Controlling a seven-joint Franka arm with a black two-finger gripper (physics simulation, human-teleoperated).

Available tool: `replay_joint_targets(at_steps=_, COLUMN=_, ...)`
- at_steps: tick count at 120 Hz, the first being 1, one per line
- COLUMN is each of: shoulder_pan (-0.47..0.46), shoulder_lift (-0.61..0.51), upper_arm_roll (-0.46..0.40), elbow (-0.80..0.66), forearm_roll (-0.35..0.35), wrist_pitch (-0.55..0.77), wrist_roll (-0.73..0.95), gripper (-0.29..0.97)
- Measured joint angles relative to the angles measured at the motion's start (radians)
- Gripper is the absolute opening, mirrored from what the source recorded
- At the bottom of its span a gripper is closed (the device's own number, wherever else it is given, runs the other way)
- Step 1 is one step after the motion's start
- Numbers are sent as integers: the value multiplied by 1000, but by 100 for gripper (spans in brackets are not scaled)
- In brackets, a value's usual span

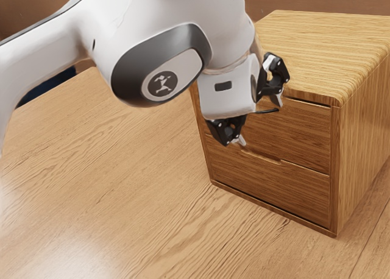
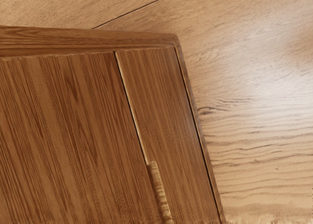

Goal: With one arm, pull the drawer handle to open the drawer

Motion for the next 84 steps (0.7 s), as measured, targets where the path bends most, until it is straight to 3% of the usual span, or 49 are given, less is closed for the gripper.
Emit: replay_joint_targets(at_steps=84, shoulder_pan=21, shoulder_lift=-3, upper_arm_roll=51, elbow=-27, forearm_roll=1, wrist_pitch=16, wrist_roll=-12, gripper=66)
